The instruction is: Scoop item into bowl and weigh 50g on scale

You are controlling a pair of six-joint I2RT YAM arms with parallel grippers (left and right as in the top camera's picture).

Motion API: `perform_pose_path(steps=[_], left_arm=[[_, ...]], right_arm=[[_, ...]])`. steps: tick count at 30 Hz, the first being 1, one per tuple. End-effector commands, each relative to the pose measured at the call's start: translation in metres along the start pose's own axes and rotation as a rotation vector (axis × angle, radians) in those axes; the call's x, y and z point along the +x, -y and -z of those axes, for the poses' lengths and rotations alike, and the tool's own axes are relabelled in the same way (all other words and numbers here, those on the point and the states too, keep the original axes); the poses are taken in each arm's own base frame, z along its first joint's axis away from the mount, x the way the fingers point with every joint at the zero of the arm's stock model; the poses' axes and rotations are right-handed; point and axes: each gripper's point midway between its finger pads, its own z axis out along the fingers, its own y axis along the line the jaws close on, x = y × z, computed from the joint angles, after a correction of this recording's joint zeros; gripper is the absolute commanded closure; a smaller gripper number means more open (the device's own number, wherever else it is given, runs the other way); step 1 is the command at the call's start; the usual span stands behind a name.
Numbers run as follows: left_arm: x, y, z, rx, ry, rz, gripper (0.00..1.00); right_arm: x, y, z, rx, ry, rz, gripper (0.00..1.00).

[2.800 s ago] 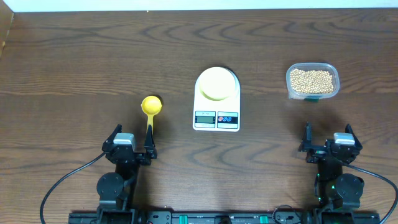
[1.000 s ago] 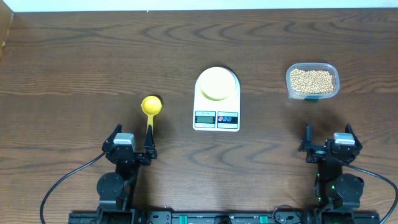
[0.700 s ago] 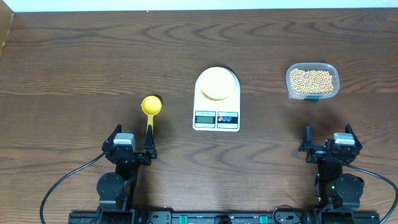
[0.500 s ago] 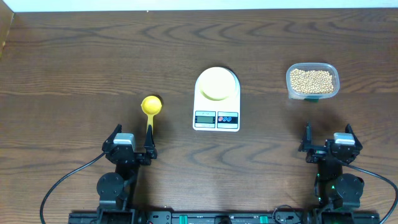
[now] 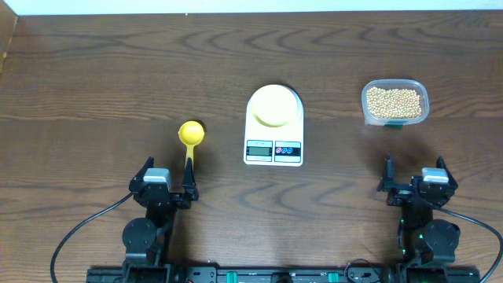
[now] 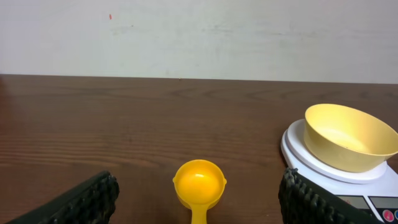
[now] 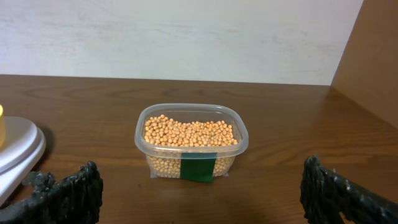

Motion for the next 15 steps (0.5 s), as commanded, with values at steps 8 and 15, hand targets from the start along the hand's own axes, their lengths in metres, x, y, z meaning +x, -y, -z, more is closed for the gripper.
perform_pose_path(steps=[8,15], left_arm=[[0.012,-0.001,0.0,-0.001,-0.04,0.019,0.16],[0.004,0.0,0.001,-0.001,-0.026,0.021,0.16]], right_arm=[[0.0,-0.001,0.0,-0.001,0.001,-0.012,0.01],[0.0,-0.001,0.0,-0.001,0.001,-0.012,0.01]])
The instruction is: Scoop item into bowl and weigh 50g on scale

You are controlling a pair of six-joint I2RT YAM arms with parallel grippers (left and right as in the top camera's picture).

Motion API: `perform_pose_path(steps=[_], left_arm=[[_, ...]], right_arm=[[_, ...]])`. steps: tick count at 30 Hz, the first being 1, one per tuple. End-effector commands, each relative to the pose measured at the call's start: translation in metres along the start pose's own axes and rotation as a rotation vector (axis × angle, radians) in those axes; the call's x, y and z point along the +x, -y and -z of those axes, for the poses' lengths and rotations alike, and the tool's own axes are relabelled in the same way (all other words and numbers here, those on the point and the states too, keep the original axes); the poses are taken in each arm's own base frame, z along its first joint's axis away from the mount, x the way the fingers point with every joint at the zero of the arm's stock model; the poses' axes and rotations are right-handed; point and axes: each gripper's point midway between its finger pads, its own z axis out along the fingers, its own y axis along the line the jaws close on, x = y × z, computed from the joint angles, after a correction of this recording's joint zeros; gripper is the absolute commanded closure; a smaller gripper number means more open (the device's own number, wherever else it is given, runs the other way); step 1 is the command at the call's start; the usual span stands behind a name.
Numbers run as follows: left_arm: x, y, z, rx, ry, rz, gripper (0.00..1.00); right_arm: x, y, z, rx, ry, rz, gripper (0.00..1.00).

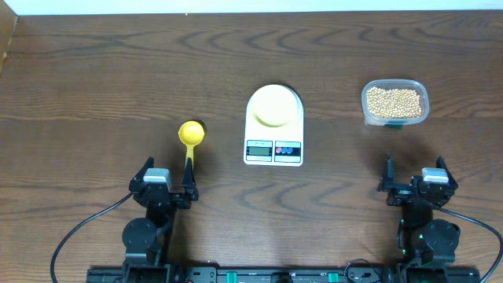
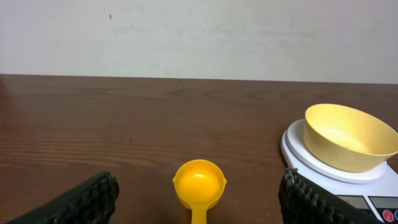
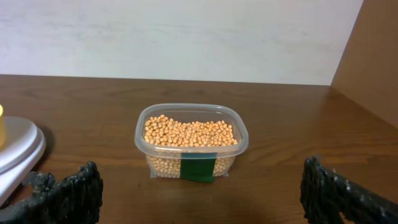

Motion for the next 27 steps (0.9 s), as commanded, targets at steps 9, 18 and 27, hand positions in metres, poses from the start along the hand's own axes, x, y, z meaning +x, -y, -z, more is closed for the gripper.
perform_pose_path(steps=[9,18,27], left_arm=[[-0.002,0.0,0.002,-0.003,-0.042,0.112,0.16],[-0.017,0.001,-0.002,-0.018,-0.18,0.116,0.15],[-0.018,0.0,-0.025,-0.036,-0.355,0.122,0.15]], right_arm=[[0.0,-0.001,0.0,-0.001,0.002,-0.012,0.01],[0.0,-0.001,0.0,-0.001,0.002,-0.012,0.01],[0.0,-0.001,0.0,-0.001,0.002,-0.012,0.01]])
